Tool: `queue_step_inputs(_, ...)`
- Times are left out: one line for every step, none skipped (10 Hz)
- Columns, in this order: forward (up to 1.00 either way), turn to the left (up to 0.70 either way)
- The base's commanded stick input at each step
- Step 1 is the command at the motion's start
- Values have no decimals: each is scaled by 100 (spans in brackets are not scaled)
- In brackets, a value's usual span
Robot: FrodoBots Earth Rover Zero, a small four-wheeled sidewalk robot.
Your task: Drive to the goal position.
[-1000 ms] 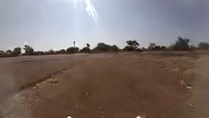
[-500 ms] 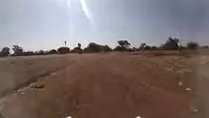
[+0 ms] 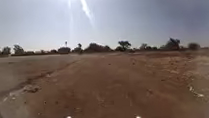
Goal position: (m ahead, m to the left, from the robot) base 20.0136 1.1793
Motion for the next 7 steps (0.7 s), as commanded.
queue_step_inputs(50, 0)
queue_step_inputs(50, 0)
queue_step_inputs(50, 0)
queue_step_inputs(50, 0)
queue_step_inputs(50, 0)
queue_step_inputs(50, 0)
queue_step_inputs(50, 0)
